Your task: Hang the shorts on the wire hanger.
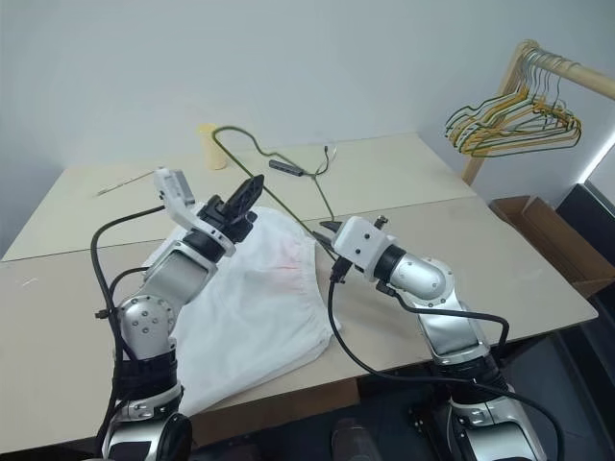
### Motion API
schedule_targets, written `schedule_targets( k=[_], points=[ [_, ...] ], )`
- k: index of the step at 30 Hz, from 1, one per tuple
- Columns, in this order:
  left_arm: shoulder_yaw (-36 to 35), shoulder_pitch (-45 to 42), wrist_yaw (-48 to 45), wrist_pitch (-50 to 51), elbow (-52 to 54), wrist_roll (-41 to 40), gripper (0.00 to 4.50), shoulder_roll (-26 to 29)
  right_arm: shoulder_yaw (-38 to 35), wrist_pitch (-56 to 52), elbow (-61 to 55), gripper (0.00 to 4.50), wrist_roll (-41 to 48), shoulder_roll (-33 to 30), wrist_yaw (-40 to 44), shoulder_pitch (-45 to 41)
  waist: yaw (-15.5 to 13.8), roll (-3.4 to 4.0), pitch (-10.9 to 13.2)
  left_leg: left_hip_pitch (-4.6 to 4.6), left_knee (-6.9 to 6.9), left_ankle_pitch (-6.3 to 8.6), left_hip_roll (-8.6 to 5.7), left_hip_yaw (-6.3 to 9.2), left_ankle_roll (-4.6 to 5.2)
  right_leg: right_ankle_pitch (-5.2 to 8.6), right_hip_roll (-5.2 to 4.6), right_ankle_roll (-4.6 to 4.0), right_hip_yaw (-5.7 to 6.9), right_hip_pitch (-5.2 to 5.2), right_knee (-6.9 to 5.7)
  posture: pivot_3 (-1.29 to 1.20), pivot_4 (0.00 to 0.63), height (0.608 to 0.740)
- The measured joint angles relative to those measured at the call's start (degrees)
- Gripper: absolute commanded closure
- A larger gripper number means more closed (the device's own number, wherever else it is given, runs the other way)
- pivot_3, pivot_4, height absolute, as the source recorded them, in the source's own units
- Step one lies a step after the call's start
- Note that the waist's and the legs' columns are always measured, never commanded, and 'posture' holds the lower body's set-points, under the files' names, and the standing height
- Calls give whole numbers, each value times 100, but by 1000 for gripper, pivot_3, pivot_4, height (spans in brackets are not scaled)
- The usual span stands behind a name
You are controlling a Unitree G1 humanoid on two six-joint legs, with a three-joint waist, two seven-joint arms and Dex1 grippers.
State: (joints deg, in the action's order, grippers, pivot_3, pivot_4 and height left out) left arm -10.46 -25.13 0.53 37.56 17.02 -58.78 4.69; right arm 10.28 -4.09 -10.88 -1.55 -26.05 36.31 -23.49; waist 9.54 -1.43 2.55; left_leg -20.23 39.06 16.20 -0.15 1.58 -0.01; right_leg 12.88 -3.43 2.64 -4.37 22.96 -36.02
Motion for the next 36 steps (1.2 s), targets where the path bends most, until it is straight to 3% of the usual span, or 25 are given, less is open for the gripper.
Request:
schedule_targets(
  k=[5,9,14,19,24,28,36],
  points=[
    [104,18,-399,-172,-37,540,4500,319,-30,-97,-15,691,143,-1,80,-1,14,0,0,1,0,0,1,-3,0,0,2,-1,0,0,-1,-141,0,740],
    [-40,15,-1304,-221,-207,610,4500,1031,-474,-1288,-340,691,1324,-408,749,-7,17,1,1,-2,0,0,1,1,1,0,2,-1,3,1,0,-140,0,740],
    [-935,-34,-3431,200,-506,-589,4500,2362,-1448,-3338,-326,691,3422,-1433,2013,-244,58,3,3,-3,-5,2,9,1,5,3,3,0,10,4,9,-148,0,740],
    [-1320,-349,-5176,649,-850,-1449,4500,3144,-1493,-4692,514,691,4705,-1725,3254,-628,88,4,4,5,-1,0,9,-17,6,27,4,37,18,-11,10,-155,0,740],
    [-1292,-563,-5789,757,-1173,-1525,4500,3246,-843,-5119,1095,691,4681,-1692,3666,-1084,89,4,3,8,-1,-1,12,-16,8,28,6,39,21,-16,11,-157,0,740],
    [-1183,-708,-5835,755,-1185,-1480,4500,3162,-366,-5105,1091,691,4496,-1276,3627,-1198,83,4,3,-11,-2,-1,11,2,8,11,1,13,15,11,3,-157,0,740],
    [-1085,-708,-5907,732,-1161,-1325,4500,2974,-232,-5175,1020,691,4553,-618,3318,-1399,60,4,3,-16,-1,0,9,24,7,2,-5,2,15,20,-3,-141,0,740]
  ],
)
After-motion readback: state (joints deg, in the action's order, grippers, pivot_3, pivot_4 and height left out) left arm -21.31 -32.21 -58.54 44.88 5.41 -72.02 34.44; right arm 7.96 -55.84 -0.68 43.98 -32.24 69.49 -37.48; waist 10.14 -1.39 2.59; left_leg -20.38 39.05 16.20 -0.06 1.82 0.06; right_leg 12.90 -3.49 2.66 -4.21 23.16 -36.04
